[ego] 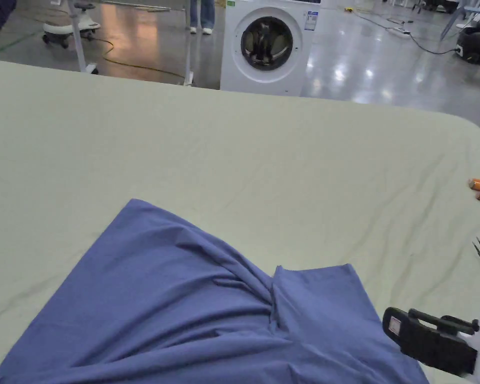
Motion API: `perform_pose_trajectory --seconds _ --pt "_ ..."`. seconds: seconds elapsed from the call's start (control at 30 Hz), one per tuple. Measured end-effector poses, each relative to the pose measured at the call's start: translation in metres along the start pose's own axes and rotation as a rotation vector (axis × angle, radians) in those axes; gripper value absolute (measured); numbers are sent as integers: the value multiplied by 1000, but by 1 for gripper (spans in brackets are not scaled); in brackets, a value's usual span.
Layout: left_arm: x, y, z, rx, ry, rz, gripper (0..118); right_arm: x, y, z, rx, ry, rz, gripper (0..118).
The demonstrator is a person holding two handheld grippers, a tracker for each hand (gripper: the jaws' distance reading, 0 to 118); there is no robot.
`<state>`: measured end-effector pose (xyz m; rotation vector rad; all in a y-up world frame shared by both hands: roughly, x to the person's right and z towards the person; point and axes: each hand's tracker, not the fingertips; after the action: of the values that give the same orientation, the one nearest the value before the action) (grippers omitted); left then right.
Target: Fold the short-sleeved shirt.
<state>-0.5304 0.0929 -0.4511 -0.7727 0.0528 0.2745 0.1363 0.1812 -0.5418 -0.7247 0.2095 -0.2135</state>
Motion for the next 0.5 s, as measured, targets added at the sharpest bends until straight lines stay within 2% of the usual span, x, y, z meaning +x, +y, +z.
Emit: perform_pose_trajectory --seconds 0.07,0.17,0.27,0.3,0.37,0.43,0.47,0.5 --pt "-2 -3 2 7 -9 20 5 14 15 -44 -93 -14 -7 92" --pt "-1 -4 2 12 -10 26 5 28 27 -103 -236 -70 38 89" --pt "0 -4 2 10 -3 30 5 27 29 -138 -328 -152 81 72" --pt "0 -5 2 8 -3 30 5 25 27 -145 -353 -171 85 71" --pt "4 -4 3 9 -5 33 5 14 23 -148 -348 -222 157 67" --pt "3 -5 3 14 -8 55 5 2 20 -140 -328 -224 184 37" --pt "4 -5 4 17 -7 64 5 -1 20 -137 -327 -219 192 14" --pt "5 -5 4 18 -6 66 5 -3 20 -135 -322 -224 205 6"
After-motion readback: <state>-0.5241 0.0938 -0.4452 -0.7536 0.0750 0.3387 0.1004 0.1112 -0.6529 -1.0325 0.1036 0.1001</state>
